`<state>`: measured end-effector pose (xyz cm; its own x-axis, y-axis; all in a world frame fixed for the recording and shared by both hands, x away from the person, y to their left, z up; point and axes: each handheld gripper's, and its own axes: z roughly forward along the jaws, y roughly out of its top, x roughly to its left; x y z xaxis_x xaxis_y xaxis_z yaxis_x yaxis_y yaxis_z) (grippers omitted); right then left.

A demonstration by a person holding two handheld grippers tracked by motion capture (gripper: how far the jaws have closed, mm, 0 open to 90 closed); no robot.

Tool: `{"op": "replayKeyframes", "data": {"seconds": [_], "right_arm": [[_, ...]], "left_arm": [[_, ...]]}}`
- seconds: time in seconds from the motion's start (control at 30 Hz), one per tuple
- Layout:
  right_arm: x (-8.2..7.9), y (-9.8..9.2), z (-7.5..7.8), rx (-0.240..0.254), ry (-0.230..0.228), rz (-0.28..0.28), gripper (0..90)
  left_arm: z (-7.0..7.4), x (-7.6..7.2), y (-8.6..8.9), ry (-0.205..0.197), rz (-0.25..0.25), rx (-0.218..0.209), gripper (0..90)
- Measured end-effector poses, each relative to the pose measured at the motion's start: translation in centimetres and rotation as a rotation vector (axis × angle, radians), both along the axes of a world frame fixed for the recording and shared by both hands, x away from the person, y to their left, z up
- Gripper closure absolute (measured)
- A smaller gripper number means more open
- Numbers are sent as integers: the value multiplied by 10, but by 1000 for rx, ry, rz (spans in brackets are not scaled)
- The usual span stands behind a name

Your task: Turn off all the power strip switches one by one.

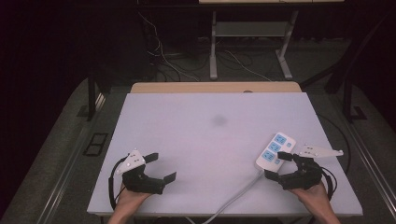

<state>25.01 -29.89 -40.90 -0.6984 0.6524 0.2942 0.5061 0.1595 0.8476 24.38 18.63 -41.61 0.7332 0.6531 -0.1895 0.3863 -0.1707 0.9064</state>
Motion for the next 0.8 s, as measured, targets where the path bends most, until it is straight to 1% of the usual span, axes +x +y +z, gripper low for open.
{"op": "replayKeyframes", "data": {"seconds": [0.4,0.53,0.73,0.8], "right_arm": [[0,-1,-1,-4,11,-6,9],[1,-1,0,-12,16,-7,9],[1,-2,1,-18,15,-9,9],[1,-2,3,-21,14,-10,9]], "left_arm": [[-1,1,-1,8,1,5,0],[0,2,2,12,6,-16,0],[0,2,5,13,15,-27,0],[0,2,4,12,11,-23,0]]}}
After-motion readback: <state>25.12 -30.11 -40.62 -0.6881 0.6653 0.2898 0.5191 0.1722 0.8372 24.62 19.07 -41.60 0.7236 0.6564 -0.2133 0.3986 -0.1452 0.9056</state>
